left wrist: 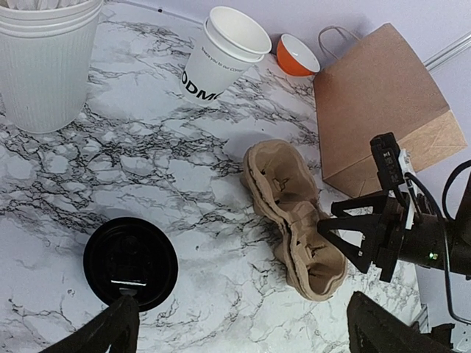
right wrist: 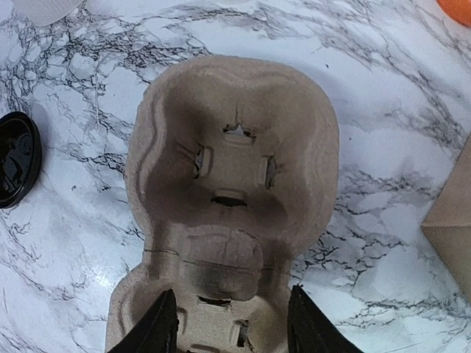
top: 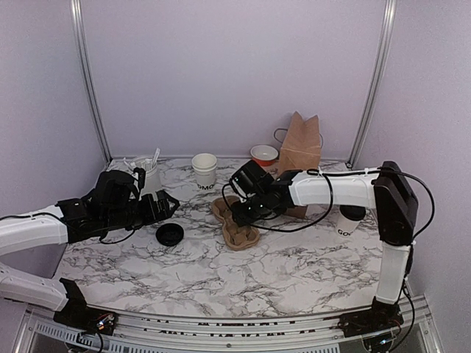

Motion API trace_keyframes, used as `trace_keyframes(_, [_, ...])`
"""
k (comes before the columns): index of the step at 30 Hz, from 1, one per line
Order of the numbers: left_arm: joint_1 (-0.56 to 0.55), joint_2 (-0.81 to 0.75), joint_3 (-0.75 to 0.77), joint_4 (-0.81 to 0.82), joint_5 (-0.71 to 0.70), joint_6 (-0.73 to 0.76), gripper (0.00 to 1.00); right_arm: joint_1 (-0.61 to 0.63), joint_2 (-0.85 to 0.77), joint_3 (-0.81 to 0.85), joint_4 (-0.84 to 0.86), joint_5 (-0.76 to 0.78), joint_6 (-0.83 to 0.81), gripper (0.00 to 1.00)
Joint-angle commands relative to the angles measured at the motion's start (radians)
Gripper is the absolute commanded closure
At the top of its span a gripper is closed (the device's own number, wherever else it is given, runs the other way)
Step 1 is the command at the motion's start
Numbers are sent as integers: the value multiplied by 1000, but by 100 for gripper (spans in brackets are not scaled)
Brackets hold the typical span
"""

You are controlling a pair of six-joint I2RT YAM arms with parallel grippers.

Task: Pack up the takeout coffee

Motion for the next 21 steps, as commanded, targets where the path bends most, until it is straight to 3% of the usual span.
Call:
trace_keyframes(1, [5, -23, -11, -26, -6, 2, 1, 12, 29, 74, -7, -11, -21, 49])
trace_keyframes(14, [5, -26, -12, -31, -6, 1, 1, 12, 114, 146, -32, 33, -15, 43])
trace_keyframes(21, [5, -33, -17, -35, -10, 3, 1, 13, 141, 168, -44, 44, -13, 45])
